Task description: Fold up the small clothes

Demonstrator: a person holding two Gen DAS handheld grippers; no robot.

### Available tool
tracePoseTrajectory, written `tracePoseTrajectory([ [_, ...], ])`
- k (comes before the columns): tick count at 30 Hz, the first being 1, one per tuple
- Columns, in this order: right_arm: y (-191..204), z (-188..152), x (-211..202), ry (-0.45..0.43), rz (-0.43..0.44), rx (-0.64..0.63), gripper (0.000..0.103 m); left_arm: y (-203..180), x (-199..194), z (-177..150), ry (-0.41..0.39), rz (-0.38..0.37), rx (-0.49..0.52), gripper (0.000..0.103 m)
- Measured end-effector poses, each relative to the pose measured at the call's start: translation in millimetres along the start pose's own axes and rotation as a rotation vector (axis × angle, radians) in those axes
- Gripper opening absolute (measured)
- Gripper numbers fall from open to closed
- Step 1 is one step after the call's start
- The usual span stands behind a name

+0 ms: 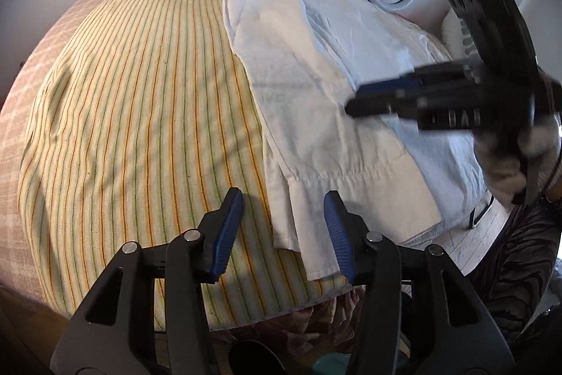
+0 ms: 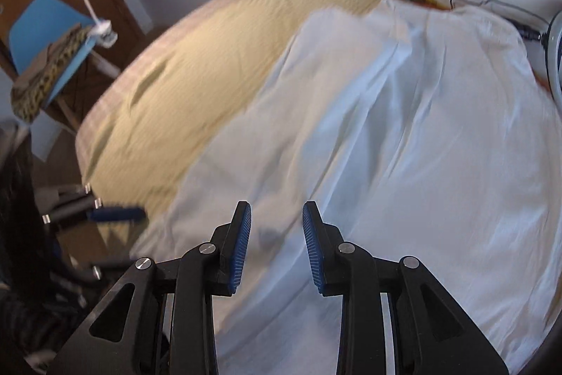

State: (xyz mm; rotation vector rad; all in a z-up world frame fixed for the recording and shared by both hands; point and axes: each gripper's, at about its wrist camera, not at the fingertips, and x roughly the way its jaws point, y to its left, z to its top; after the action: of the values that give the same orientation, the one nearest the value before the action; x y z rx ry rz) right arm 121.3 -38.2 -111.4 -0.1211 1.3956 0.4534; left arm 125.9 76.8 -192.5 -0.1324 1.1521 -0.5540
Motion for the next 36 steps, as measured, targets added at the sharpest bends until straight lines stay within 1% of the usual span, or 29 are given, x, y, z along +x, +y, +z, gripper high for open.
tracePoseTrajectory([
  [1,2,-8,2,0.010,-0.025,-0.011,0.029,-1,1,0,0.007,-0.010,0.002,0.026],
  [2,5,-17,2,0.017,-0.048,-0.024,0.029,-2,2,-1,0.016,-0.020,-0.005,0.019],
  [4,7,-23,-2,0.015,-0.062,-0.040,0.028,0,3,-2,0.017,-0.055,-0.029,0.006],
  [5,7,-25,-5,0.023,-0.053,-0.036,0.028,1,3,-2,0.018,-0.079,-0.045,0.005],
  [7,2,-24,-11,0.039,-0.009,-0.017,0.029,1,2,-2,0.009,-0.093,-0.062,0.004],
  [10,-3,-13,-30,-0.001,0.019,0.013,0.029,-2,-6,0,-0.026,-0.139,-0.064,0.003],
  [12,-9,-1,-44,-0.036,0.043,0.046,0.030,-8,-11,3,-0.046,-0.158,-0.039,0.003],
  [14,-15,20,-52,-0.065,0.053,0.084,0.043,-16,-12,7,-0.053,-0.162,-0.004,0.003],
  [15,-18,33,-56,-0.083,0.054,0.098,0.054,-20,-13,9,-0.056,-0.165,0.013,0.003],
  [16,-19,45,-58,-0.101,0.047,0.100,0.054,-24,-13,9,-0.057,-0.171,0.031,0.003],
  [19,-16,86,-49,-0.102,0.037,0.093,0.054,-37,-11,11,-0.053,-0.161,0.083,0.003],
  [21,-11,107,-32,-0.084,0.002,0.084,0.055,-43,-8,11,-0.051,-0.163,0.105,0.003],
  [24,-1,132,7,-0.010,-0.078,0.066,0.054,-50,-5,11,-0.052,-0.163,0.126,0.003],
  [25,0,137,17,0.013,-0.103,0.061,0.054,-52,-3,11,-0.051,-0.161,0.132,0.003],
  [29,3,152,65,0.098,-0.252,0.023,0.054,-57,0,10,-0.049,-0.149,0.149,0.003],
  [32,-3,154,83,0.131,-0.289,0.032,0.054,-58,-1,10,-0.053,-0.144,0.152,0.003],
  [33,-6,153,84,0.128,-0.284,0.035,0.054,-58,-2,8,-0.053,-0.145,0.152,0.003],
  [34,-7,153,83,0.117,-0.277,0.039,0.051,-58,-1,8,-0.051,-0.144,0.153,0.003],
  [35,-8,153,82,0.113,-0.268,0.040,0.045,-59,-1,8,-0.050,-0.143,0.156,0.003],
  [36,-9,153,81,0.113,-0.255,0.039,0.030,-61,-2,8,-0.050,-0.143,0.157,0.003],
])
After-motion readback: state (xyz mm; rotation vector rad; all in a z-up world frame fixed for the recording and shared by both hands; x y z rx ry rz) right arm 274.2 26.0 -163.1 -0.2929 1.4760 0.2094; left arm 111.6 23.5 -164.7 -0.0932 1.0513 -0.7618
